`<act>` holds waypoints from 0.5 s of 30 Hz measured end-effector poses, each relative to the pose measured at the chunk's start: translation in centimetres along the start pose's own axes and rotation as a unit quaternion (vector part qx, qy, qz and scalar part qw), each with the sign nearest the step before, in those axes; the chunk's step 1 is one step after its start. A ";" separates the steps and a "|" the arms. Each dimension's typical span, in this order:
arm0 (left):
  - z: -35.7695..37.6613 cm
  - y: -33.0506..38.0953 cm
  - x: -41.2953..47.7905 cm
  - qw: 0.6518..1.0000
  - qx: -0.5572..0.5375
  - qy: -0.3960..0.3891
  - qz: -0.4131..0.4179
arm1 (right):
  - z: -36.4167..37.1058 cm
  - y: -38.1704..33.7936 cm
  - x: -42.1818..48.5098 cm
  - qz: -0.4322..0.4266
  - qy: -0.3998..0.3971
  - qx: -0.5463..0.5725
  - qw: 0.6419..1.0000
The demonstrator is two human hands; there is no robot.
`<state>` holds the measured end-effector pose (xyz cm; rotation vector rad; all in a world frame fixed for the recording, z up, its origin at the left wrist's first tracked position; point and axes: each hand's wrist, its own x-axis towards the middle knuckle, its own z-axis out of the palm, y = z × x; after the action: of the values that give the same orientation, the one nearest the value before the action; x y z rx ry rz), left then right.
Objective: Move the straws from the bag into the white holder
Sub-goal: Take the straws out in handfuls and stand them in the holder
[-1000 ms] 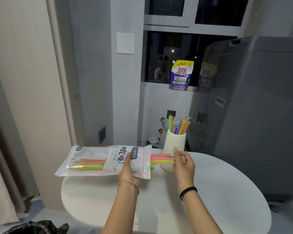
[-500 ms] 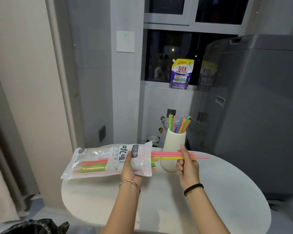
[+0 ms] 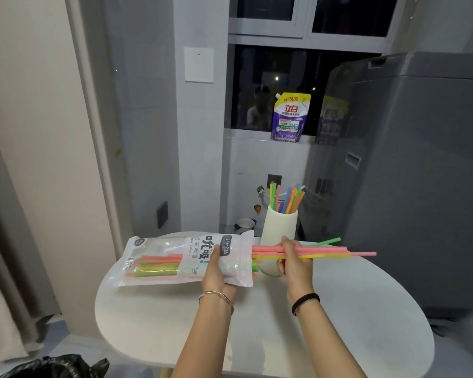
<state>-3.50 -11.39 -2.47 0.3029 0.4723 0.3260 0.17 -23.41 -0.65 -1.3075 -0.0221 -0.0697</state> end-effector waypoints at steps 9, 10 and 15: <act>0.6 -0.6 0.0 1.000 -0.004 -0.017 -0.012 | -0.2 -1.4 1.5 -0.040 0.018 -0.040 0.998; 0.6 -0.3 0.1 1.000 -0.004 -0.019 -0.012 | -0.5 -2.3 2.2 -0.050 0.028 -0.042 0.997; 1.0 0.4 1.0 1.000 -0.002 -0.007 -0.010 | -2.1 -7.9 6.0 -0.138 0.059 -0.090 0.985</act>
<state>-2.23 -10.86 -1.89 0.2967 0.4602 0.3048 5.58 -27.69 6.73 -1.4714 -0.0977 -0.3949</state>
